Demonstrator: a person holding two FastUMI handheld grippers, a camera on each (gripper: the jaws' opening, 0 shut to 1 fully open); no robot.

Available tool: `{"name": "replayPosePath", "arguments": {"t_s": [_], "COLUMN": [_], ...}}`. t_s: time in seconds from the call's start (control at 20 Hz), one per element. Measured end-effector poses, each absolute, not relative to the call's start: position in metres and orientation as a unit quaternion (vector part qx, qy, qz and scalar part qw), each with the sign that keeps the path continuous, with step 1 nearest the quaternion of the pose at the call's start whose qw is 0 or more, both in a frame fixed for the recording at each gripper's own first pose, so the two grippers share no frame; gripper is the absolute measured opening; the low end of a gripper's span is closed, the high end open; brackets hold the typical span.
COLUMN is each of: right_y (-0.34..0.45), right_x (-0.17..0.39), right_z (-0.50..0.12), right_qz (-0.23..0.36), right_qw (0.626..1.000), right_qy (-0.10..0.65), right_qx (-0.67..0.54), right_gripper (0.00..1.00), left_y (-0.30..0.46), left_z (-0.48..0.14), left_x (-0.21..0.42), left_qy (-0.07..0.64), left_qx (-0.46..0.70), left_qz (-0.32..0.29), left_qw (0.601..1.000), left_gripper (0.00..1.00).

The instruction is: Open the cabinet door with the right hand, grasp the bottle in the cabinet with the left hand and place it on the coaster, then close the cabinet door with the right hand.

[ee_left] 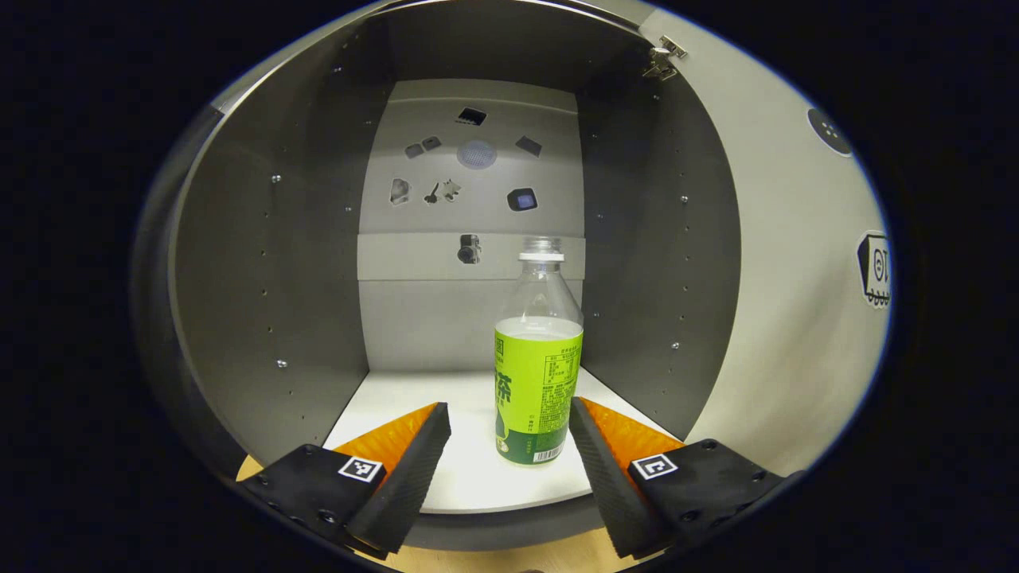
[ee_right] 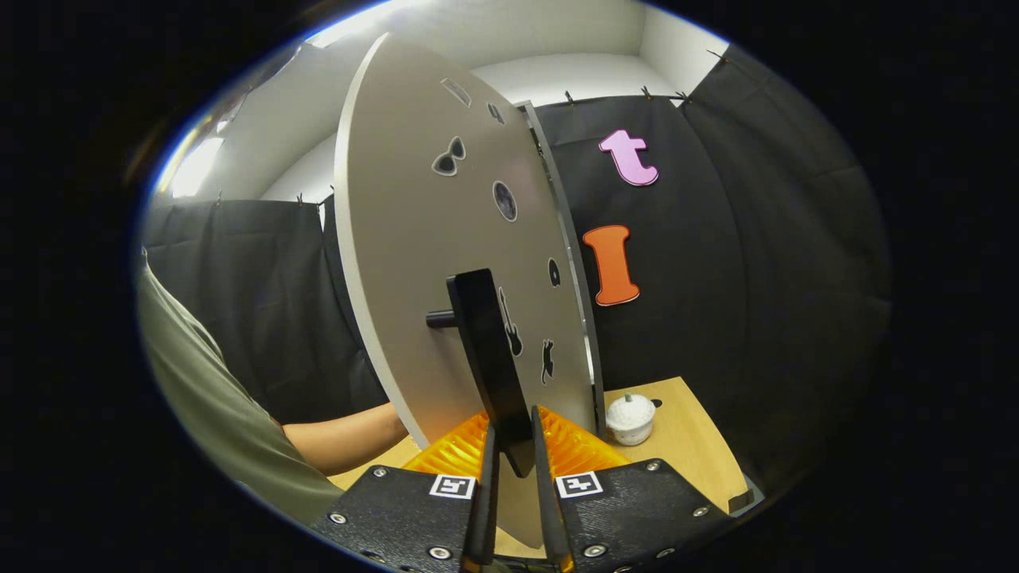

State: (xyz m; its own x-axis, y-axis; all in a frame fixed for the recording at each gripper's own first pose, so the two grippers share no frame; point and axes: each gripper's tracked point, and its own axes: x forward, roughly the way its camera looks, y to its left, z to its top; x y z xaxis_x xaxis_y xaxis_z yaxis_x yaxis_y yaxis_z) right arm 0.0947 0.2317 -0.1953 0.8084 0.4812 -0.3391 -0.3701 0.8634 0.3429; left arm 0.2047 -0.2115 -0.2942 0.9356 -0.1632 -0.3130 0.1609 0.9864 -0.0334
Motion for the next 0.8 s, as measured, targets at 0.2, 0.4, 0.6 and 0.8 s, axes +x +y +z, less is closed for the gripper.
{"name": "replayPosePath", "arguments": {"t_s": [0.2, 0.4, 0.6, 0.8], "right_y": [0.236, 0.233, 0.227, 0.22], "right_x": [0.094, 0.094, 0.098, 0.1], "right_z": [-0.194, -0.195, -0.197, -0.197], "right_qz": [0.228, 0.22, 0.2, 0.175], "right_qw": [0.939, 0.942, 0.947, 0.953], "right_qy": [0.215, 0.215, 0.214, 0.209], "right_qx": [0.141, 0.136, 0.134, 0.133], "right_gripper": [0.25, 0.33, 0.4, 0.45], "left_y": [-0.215, -0.222, -0.234, -0.24], "left_z": [-0.299, -0.301, -0.301, -0.305], "left_x": [0.222, 0.241, 0.256, 0.267], "left_qy": [0.152, 0.149, 0.142, 0.142], "left_qx": [0.002, -0.003, 0.01, 0.024], "left_qz": [-0.073, -0.073, -0.08, -0.082], "left_qw": [0.986, 0.986, 0.987, 0.986], "left_gripper": [0.98, 0.96, 0.98, 0.95]}}
